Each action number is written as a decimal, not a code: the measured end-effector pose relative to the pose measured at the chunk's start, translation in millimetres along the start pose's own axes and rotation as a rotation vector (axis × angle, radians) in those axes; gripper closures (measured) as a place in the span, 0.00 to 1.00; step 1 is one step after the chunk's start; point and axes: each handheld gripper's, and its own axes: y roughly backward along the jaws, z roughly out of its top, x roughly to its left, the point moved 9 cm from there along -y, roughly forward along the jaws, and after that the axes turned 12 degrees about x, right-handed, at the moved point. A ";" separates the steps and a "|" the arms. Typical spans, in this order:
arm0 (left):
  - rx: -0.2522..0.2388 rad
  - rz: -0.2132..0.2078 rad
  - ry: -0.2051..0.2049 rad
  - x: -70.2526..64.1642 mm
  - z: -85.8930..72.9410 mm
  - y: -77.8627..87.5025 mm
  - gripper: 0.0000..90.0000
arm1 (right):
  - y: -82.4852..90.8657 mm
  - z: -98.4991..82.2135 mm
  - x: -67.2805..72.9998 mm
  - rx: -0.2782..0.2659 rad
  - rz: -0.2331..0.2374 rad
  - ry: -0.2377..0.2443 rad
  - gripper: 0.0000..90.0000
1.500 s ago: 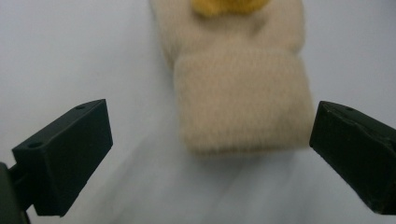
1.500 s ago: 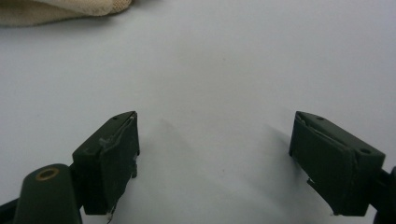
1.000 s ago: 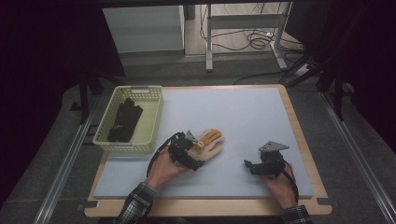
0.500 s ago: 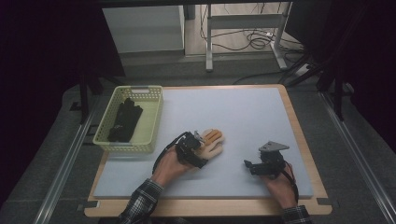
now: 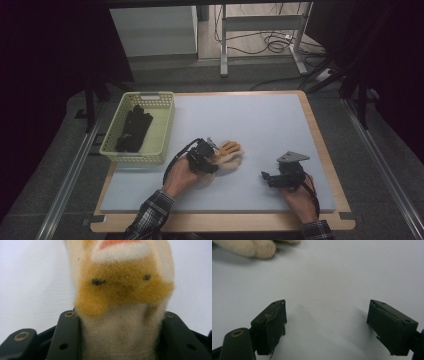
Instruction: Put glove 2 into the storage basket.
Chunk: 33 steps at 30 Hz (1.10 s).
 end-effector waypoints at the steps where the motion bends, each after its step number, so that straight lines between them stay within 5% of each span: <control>1: -0.008 0.003 0.009 2.6 1.1 3.5 0.62 | 0.0 0.0 0.0 0.000 0.000 0.000 0.17; 19: -0.044 0.019 0.116 44.3 4.1 58.8 0.61 | 0.1 0.0 0.0 -0.001 0.000 0.000 0.17; 33: -0.051 0.099 0.185 84.2 -6.3 92.6 0.60 | 0.1 0.0 0.0 -0.001 0.000 0.000 0.17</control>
